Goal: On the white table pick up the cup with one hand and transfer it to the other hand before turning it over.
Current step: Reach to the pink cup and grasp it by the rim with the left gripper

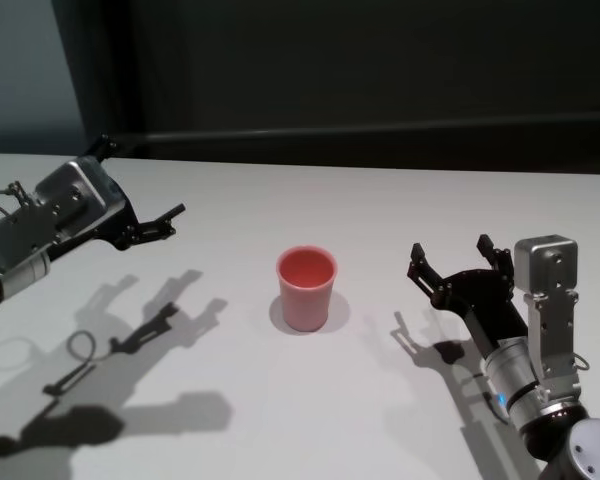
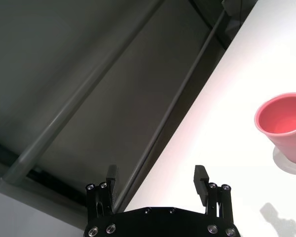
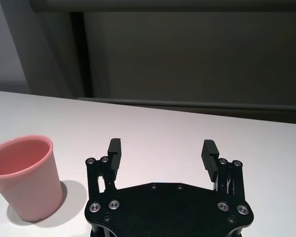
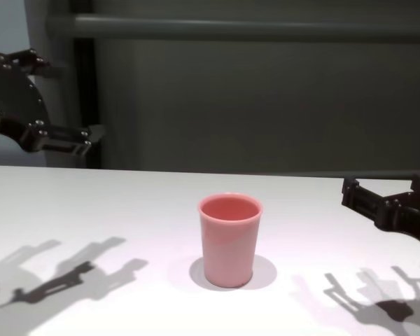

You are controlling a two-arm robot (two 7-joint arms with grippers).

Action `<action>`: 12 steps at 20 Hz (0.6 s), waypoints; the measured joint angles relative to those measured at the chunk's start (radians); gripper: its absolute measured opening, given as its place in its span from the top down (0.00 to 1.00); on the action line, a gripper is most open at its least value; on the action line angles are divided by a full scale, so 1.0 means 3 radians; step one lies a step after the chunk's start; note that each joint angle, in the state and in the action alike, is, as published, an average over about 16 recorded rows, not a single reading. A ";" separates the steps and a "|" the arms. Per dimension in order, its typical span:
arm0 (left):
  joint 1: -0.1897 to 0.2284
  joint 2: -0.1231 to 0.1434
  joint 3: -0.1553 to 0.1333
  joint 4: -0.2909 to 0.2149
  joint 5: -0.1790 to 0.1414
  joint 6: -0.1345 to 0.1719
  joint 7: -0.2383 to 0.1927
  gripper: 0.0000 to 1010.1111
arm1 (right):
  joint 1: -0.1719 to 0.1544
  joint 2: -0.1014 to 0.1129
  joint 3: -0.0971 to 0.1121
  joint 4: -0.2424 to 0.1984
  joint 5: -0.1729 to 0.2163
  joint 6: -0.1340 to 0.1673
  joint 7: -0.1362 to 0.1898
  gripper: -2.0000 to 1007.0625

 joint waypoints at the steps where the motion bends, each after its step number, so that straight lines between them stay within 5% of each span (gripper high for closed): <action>1: -0.0047 0.0029 0.0034 0.0012 0.0002 -0.0007 -0.0057 0.01 | 0.0000 0.0000 0.0000 0.0000 0.0000 0.0000 0.0000 0.01; 12: -0.0669 0.0276 0.0527 0.0167 0.0115 -0.0181 -0.0728 0.01 | 0.0000 0.0000 0.0000 0.0000 0.0000 0.0000 0.0000 0.01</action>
